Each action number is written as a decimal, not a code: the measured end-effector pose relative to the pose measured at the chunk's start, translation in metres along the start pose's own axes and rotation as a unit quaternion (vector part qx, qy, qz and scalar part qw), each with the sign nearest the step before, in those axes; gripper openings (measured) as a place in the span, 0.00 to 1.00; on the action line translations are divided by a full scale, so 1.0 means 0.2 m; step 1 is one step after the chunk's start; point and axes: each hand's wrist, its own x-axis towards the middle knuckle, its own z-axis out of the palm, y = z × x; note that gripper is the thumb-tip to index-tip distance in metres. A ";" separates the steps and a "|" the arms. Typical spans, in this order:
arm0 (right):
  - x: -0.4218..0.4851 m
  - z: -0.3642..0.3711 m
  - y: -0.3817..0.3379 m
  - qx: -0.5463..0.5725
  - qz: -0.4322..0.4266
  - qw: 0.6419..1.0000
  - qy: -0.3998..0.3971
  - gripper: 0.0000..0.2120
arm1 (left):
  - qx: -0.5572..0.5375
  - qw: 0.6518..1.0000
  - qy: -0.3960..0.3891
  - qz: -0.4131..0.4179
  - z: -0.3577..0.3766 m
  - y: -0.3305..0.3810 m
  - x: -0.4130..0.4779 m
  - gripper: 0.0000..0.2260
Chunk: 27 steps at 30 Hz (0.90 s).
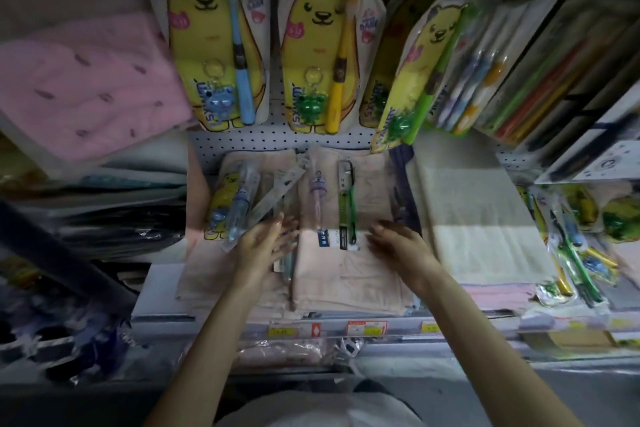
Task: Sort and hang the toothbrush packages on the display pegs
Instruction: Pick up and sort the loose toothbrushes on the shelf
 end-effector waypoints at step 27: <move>-0.02 0.05 -0.01 -0.025 0.029 0.998 -0.050 0.19 | 0.005 0.994 -0.104 0.018 0.02 0.14 -0.02 0.12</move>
